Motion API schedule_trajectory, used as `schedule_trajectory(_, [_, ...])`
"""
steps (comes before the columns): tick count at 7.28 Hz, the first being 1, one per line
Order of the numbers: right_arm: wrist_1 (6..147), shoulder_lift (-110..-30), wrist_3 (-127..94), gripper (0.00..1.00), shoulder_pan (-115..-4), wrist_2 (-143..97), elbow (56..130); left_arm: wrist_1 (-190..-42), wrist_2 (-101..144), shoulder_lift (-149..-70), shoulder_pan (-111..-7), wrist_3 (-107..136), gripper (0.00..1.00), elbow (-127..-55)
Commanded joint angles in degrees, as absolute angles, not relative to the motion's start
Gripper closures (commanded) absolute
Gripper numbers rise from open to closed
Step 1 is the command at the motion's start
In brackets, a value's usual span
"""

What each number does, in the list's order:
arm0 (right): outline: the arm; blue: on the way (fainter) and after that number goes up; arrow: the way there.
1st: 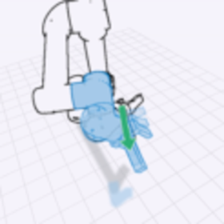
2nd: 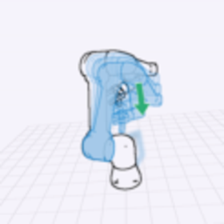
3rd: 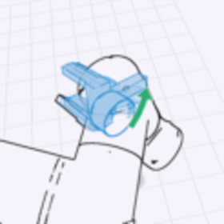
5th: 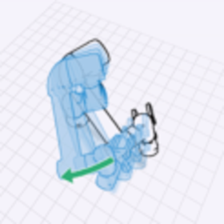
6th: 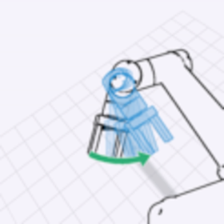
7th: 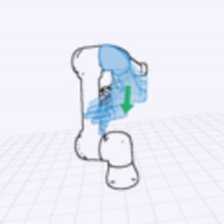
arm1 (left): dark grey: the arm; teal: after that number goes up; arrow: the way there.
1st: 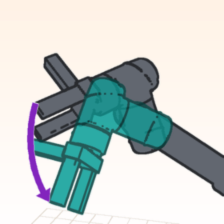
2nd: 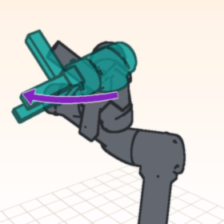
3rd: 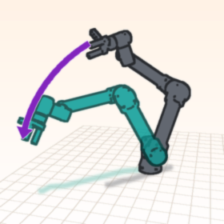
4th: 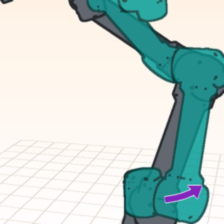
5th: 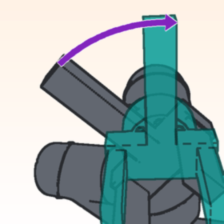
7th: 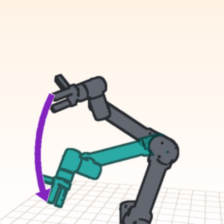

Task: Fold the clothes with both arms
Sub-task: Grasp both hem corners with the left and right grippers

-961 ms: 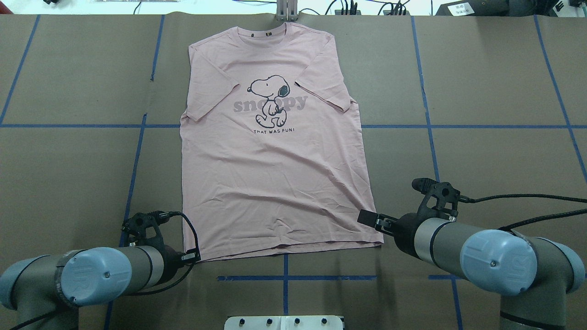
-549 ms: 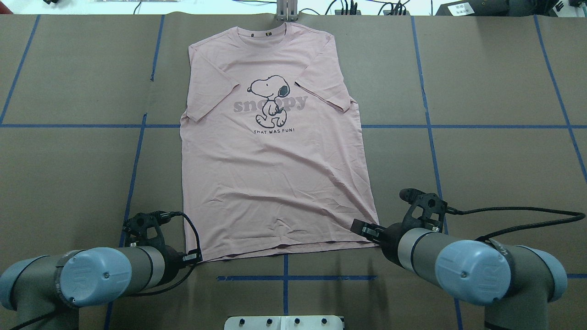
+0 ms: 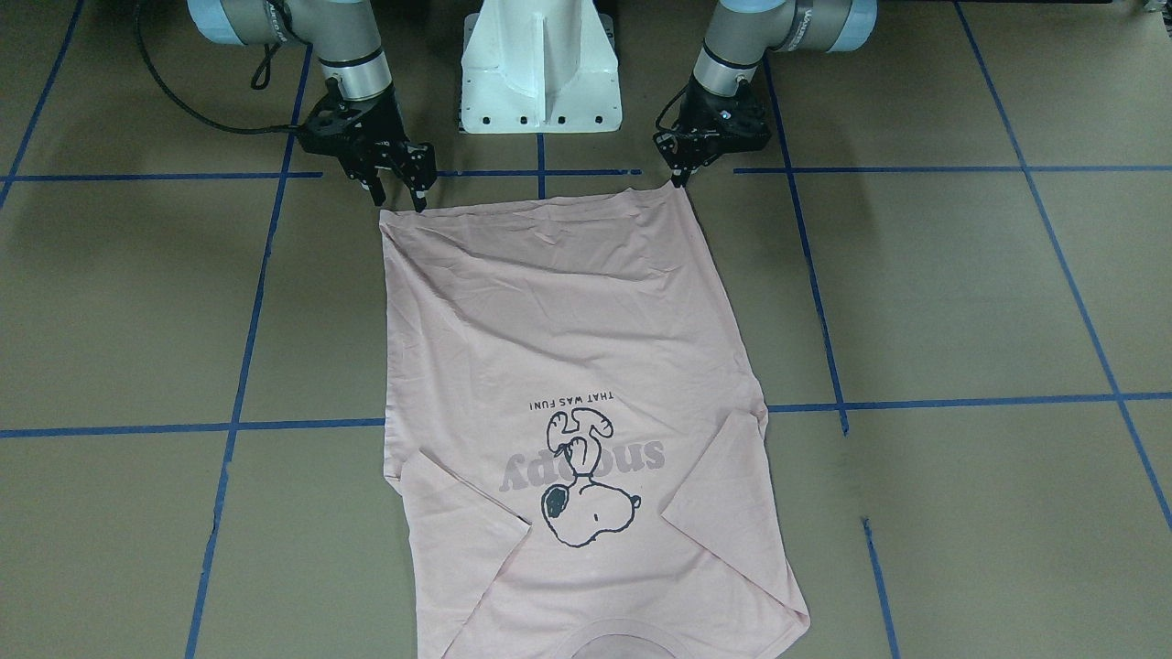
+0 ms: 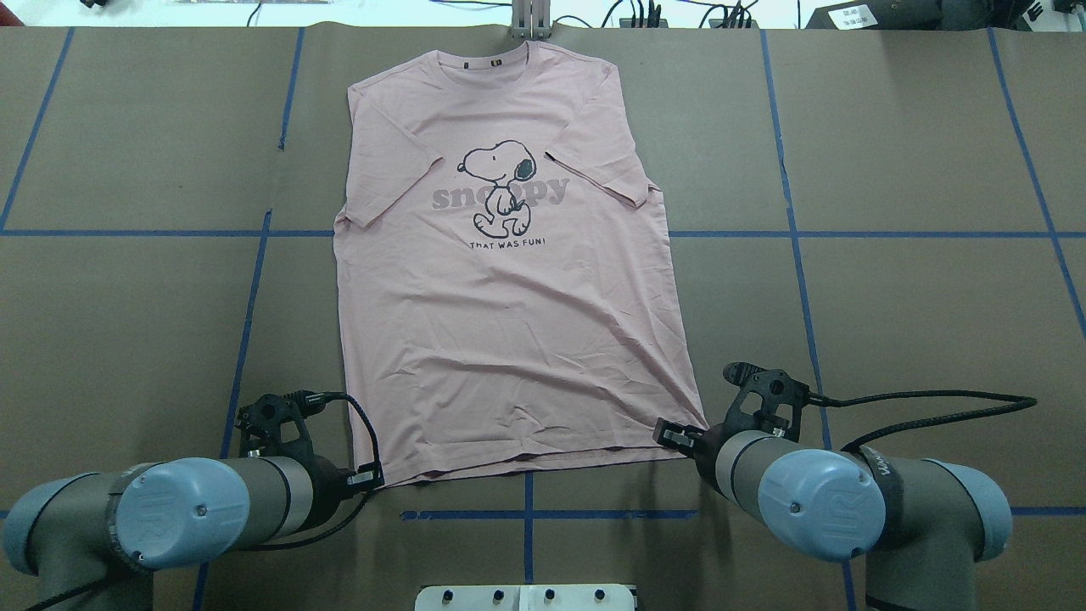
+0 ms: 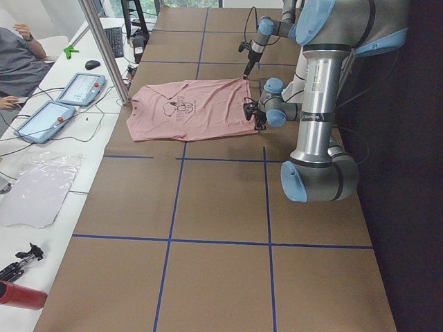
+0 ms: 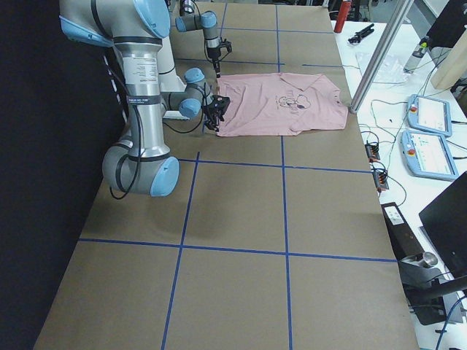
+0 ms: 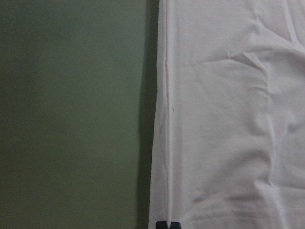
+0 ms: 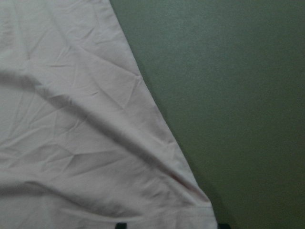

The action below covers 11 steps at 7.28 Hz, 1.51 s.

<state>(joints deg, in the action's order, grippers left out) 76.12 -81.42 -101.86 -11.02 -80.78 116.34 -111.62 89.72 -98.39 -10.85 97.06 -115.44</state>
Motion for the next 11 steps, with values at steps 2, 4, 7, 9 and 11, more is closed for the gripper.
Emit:
schedule_trajectory(2, [76.2, -82.0, -101.69, 0.32, -10.11, -80.25, 114.53, -111.71, 89.82, -98.79, -10.9, 97.03, 1.0, -115.4])
schedule_trajectory(4, [76.11, -81.57, -102.3, 0.79, -10.02, -79.54, 114.52, -111.8, 89.74, -98.7, -10.9, 97.12, 1.0, -115.4])
schedule_trajectory(7, [76.11, -81.39, -102.22, 1.0, -10.11, -79.54, 114.61, -111.88, 89.74, -98.79, -10.9, 97.12, 1.0, -115.49])
schedule_trajectory(9, [76.2, -81.47, -101.69, 1.0, -10.28, -79.8, 115.48, -111.8, 89.74, -99.32, -10.9, 97.12, 1.0, -115.58])
schedule_trajectory(11, [83.86, -82.87, -100.38, 1.0, -11.77, -82.07, 126.48, -105.87, 93.65, -99.05, -11.77, 96.16, 1.0, -123.17])
